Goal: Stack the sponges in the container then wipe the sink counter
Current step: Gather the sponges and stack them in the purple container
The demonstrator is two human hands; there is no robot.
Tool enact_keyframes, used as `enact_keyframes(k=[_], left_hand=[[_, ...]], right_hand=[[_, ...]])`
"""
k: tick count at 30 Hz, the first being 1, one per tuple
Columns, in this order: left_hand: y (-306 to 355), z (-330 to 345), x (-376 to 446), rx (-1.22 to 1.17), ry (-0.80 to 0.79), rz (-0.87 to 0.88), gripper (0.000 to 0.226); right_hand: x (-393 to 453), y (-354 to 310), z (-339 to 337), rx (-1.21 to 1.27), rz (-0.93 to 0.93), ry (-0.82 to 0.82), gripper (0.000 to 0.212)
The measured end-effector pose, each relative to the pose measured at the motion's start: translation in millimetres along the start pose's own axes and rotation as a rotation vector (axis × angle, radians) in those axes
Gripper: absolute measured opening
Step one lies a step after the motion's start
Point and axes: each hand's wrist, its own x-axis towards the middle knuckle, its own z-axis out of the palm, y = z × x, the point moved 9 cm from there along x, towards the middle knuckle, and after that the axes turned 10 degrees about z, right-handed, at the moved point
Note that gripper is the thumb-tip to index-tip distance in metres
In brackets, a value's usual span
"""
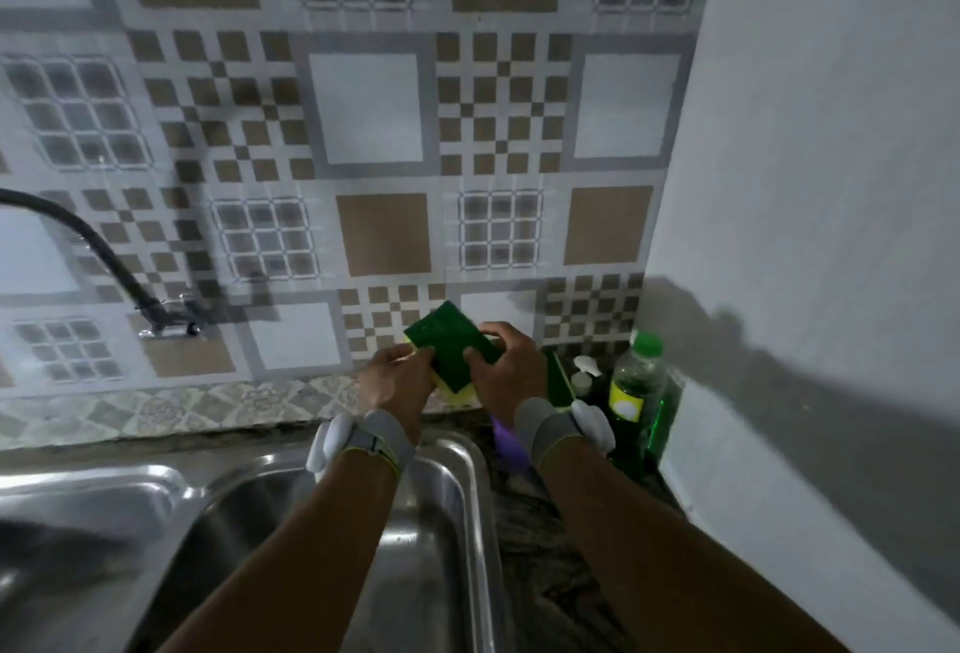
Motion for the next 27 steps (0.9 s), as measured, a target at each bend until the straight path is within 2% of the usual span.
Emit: enact_keyframes(k=[3,4,6,7,10,15,20,23,27], left_hand=[[6.9,49.2,-13.6,0.106,-0.124,0.051,0.061],[6.1,62.3,-18.0,0.112,-0.151,0.056,0.052],[2.5,81.7,-25.1,0.136,-0.18,0.061,0.018],[-0.8,90.0,-26.2,0.162,-0.197,0.071,0.015],[-10.8,107.3,-26.8,0.228,-0.253,0.099,0.021],[-34.0,119.5,-21.6,0.362,-0.331,0.115,0.013],[-30.5,117.2,-21.8,0.43,-0.322,0.132,0.048],[-14.0,108.7,-27.4,0.412,-0.316,0.116,0.055],[16.7,85.6,-46.3,0.385,-0.3,0.158,0.051]], right_hand=[[8.1,14.2,-36.8,-0.029,0.046,0.073,0.033],[11.7,22.3,-45.0,-0.047,0.072,0.082,0.034],[17.1,38.1,-58.2,-0.11,0.12,0.102,0.036],[18.8,44.9,-62.6,-0.132,0.128,0.114,0.037],[22.5,65.7,-66.0,-0.166,0.167,0.122,0.04],[27.9,91.1,-56.5,-0.268,0.25,0.085,0.04],[26.3,84.6,-59.1,-0.321,0.204,0.107,0.037],[19.3,63.2,-67.3,-0.312,0.162,0.142,0.036],[-5.8,31.3,-72.4,-0.313,0.104,0.133,0.037]])
